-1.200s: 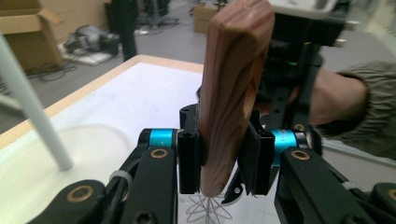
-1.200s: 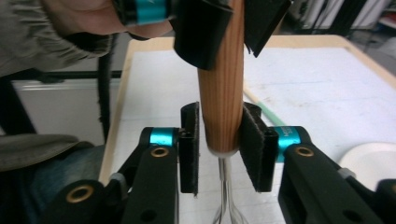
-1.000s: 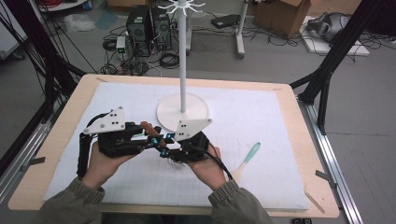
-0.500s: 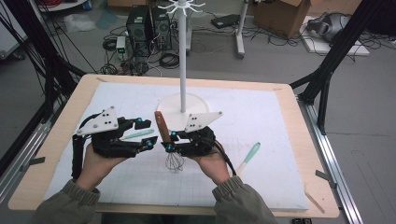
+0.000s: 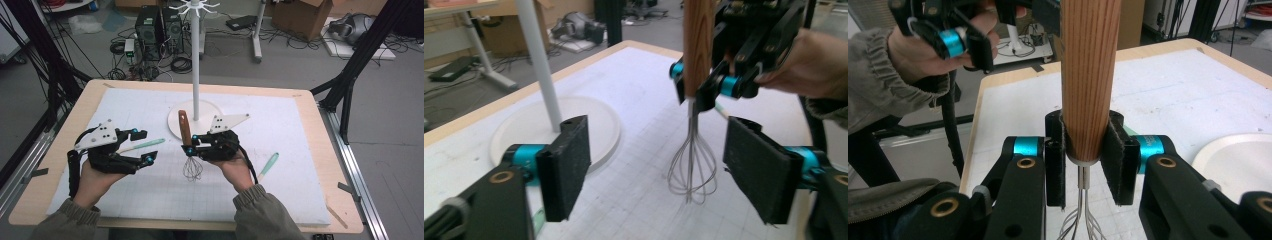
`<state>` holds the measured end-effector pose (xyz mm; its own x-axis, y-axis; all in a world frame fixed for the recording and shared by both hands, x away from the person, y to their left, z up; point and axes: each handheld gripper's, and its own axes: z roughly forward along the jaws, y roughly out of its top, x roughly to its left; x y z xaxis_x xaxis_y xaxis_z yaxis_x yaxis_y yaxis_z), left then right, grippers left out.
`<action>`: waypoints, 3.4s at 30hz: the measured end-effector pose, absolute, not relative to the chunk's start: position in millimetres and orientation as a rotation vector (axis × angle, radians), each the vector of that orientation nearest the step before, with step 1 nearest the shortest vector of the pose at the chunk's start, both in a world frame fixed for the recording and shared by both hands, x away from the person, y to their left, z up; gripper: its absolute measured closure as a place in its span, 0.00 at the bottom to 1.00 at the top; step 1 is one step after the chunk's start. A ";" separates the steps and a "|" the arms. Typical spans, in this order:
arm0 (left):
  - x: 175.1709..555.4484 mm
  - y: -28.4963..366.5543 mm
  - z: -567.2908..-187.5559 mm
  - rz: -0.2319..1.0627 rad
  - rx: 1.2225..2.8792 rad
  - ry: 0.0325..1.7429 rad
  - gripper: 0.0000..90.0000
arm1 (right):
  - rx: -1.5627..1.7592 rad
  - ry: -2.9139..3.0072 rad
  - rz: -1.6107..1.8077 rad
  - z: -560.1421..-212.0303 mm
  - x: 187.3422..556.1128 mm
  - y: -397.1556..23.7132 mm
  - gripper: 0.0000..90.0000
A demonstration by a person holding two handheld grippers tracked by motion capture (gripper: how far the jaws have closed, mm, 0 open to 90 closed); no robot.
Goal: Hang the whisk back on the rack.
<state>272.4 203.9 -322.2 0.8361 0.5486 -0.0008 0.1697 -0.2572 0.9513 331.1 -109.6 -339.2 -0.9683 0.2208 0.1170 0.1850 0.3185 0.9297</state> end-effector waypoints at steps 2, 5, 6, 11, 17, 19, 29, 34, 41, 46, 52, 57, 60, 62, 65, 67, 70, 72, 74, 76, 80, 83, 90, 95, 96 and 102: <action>271.8 206.8 -325.0 0.400 1.821 0.551 0.28 | 0.393 2.523 1.775 -337.9 333.7 -112.0 0.82; 271.2 211.1 -329.7 0.408 1.820 0.566 0.26 | 0.393 2.523 1.787 -335.2 336.8 -115.7 0.82; 271.1 212.3 -331.7 0.409 1.820 0.575 0.26 | 0.398 2.522 1.785 -334.2 337.7 -116.8 0.82; 272.2 218.3 -345.8 0.416 1.835 0.604 0.22 | 0.397 2.520 1.791 -328.4 342.8 -121.8 0.82; 274.9 227.6 -362.8 0.422 1.836 0.634 0.16 | 0.398 2.525 1.787 -323.9 348.8 -123.6 0.82; 276.3 230.9 -366.2 0.433 1.845 0.645 0.14 | 0.395 2.524 1.792 -322.7 350.7 -123.5 0.82; 280.3 245.8 -376.2 0.461 1.835 0.701 0.10 | 0.388 2.529 1.796 -317.7 359.8 -122.5 0.82; 279.8 247.1 -376.8 0.483 1.836 0.689 0.08 | 0.394 2.517 1.799 -312.8 365.8 -125.3 0.82; 281.1 248.9 -379.7 0.481 1.842 0.695 0.07 | 0.398 2.506 1.815 -296.9 375.0 -130.1 0.82; 280.6 250.1 -379.6 0.492 1.834 0.694 0.07 | 0.388 2.494 1.825 -284.5 385.2 -132.1 0.82; 281.1 251.4 -380.9 0.490 1.838 0.703 0.07 | 0.376 2.465 1.843 -266.6 398.3 -131.3 0.82; 281.0 251.6 -380.3 0.486 1.828 0.703 0.07 | 0.381 2.467 1.852 -255.7 408.2 -129.8 0.82; 280.6 251.7 -379.7 0.493 1.823 0.702 0.07 | 0.379 2.464 1.854 -251.9 412.5 -128.9 0.82; 280.8 252.2 -379.9 0.490 1.828 0.698 0.07 | 0.376 2.457 1.855 -244.4 418.9 -128.0 0.82; 281.6 252.2 -381.1 0.488 1.832 0.701 0.07 | 0.374 2.451 1.857 -235.7 425.1 -127.1 0.82; 281.7 252.6 -381.4 0.485 1.835 0.703 0.07 | 0.372 2.455 1.847 -230.1 428.9 -126.6 0.82; 281.6 253.5 -381.5 0.487 1.827 0.703 0.07 | 0.369 2.442 1.844 -223.1 435.3 -126.7 0.82; 281.3 253.2 -381.4 0.487 1.825 0.703 0.07 | 0.380 2.446 1.840 -219.1 439.3 -127.0 0.82; 281.3 253.2 -381.6 0.487 1.825 0.703 0.07 | 0.382 2.441 1.833 -214.7 444.1 -126.5 0.82; 281.3 253.3 -381.6 0.486 1.823 0.702 0.07 | 0.391 2.430 1.844 -210.8 447.7 -125.8 0.82; 280.9 254.7 -381.0 0.492 1.823 0.700 0.07 | 0.412 2.429 1.831 -204.8 453.7 -123.5 0.82; 281.2 255.0 -381.0 0.494 1.823 0.699 0.07 | 0.421 2.434 1.823 -201.4 457.7 -122.4 0.82; 281.1 255.9 -380.4 0.494 1.820 0.694 0.07 | 0.429 2.433 1.833 -199.5 462.2 -124.1 0.82; 280.8 255.2 -380.1 0.498 1.821 0.690 0.07 | 0.430 2.431 1.848 -200.7 465.2 -126.8 0.82; 280.8 255.1 -380.1 0.498 1.822 0.688 0.07 | 0.435 2.430 1.851 -201.0 465.6 -126.9 0.82; 280.6 254.2 -380.2 0.497 1.823 0.684 0.07 | 0.441 2.427 1.876 -203.4 470.4 -129.2 0.82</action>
<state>280.6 254.2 -380.2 0.7479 0.6638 0.0111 0.2161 -0.2593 0.9413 470.4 -129.2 -203.4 -0.9587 0.2482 0.1390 0.1970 0.2268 0.9538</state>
